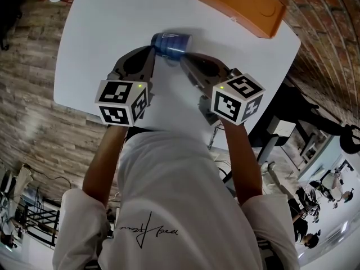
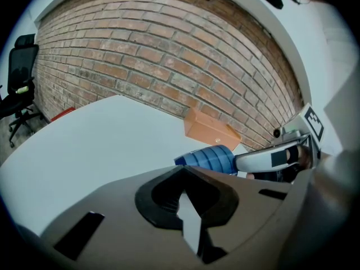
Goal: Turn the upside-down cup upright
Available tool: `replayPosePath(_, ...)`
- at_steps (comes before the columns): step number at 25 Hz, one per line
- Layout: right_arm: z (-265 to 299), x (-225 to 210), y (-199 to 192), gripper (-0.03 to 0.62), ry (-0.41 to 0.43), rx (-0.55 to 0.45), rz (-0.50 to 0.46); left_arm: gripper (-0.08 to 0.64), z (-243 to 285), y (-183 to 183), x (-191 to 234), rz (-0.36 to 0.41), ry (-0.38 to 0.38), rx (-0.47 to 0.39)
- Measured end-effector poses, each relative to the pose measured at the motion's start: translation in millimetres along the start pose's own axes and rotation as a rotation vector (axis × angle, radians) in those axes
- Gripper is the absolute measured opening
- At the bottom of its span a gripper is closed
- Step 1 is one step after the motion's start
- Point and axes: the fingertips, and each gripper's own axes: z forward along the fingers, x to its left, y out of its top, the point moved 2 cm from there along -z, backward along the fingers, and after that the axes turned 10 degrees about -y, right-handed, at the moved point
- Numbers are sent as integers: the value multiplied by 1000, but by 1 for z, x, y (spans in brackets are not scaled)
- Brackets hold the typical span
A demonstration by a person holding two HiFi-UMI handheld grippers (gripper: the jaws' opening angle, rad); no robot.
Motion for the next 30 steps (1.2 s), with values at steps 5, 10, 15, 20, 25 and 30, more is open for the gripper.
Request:
replayPosePath(5, -5, 3, 1, 23, -2, 0, -28, 8, 4, -2, -3, 7, -11, 12)
replayPosePath(10, -7, 3, 3, 23, -6, 1, -47, 8, 8, -2, -3, 1, -17, 12)
replayPosePath(15, -10, 5, 4, 23, -18, -1, -83, 8, 12, -4, -6, 4, -23, 19)
replayPosePath(20, -9, 4, 6, 23, -16, -3, -91, 8, 17, -4, -6, 1, -18, 18)
replayPosePath(25, -8, 4, 9, 23, -4, -4, -98, 8, 21, -3, -5, -2, -14, 24)
replayPosePath(30, -8, 9, 13, 23, 5, -13, -102, 8, 23, -7, -4, -25, -12, 40)
